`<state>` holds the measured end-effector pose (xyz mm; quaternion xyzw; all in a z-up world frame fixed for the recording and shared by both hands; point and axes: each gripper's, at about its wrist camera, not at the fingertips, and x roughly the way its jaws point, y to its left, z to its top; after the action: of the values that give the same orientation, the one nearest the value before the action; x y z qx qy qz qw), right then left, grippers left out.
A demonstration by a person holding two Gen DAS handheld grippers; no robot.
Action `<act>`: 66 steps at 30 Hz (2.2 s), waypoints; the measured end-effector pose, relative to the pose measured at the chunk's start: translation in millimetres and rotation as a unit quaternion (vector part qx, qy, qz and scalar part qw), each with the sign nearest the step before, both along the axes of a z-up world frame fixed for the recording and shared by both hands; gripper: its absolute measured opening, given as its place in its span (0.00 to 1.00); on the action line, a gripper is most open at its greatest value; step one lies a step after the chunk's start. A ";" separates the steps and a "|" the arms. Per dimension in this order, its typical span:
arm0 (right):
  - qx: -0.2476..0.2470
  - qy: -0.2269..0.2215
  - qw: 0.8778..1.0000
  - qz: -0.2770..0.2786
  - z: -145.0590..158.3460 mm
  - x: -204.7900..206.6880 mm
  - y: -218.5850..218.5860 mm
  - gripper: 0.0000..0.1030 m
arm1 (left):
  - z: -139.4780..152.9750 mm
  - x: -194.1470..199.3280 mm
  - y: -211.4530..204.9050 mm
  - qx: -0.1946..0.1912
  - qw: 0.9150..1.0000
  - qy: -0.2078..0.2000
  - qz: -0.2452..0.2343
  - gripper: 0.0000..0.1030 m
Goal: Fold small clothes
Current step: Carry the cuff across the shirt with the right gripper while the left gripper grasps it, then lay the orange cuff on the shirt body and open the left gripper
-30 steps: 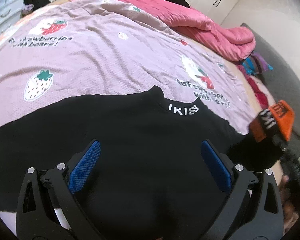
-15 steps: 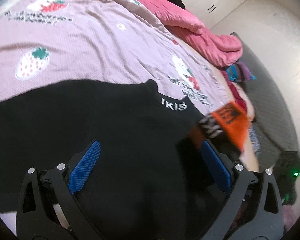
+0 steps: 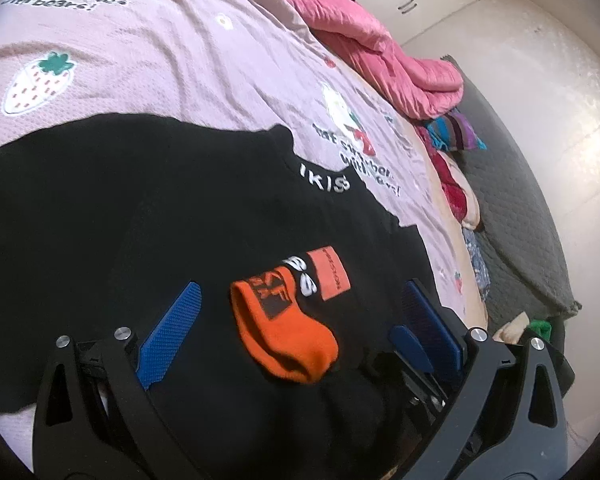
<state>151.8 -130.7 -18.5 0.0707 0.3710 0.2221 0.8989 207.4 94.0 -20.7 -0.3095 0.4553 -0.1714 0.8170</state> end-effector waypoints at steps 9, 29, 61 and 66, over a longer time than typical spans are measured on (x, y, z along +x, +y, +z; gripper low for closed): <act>0.017 -0.003 0.997 -0.070 2.9 -19.6 -52.6 0.64 | -19.8 4.3 -28.6 0.038 0.999 0.018 -0.028 0.87; 0.027 0.005 0.991 -0.128 -5.7 -26.2 -102.0 0.65 | 16.9 -1.9 -48.6 0.112 0.989 -0.074 -0.070 0.08; 0.041 0.011 0.986 -0.158 -5.8 -28.8 -116.3 0.69 | -29.6 16.5 -15.6 0.143 0.990 0.001 0.011 0.62; 0.026 0.007 0.988 -0.153 -3.0 -24.7 -113.6 0.69 | -21.8 20.5 -28.8 0.140 0.990 -0.022 -0.013 0.07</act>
<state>127.1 -244.2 -21.5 0.1515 0.3565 0.0906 0.9175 227.9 65.2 -42.6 -0.1821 0.4602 -0.1228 0.8602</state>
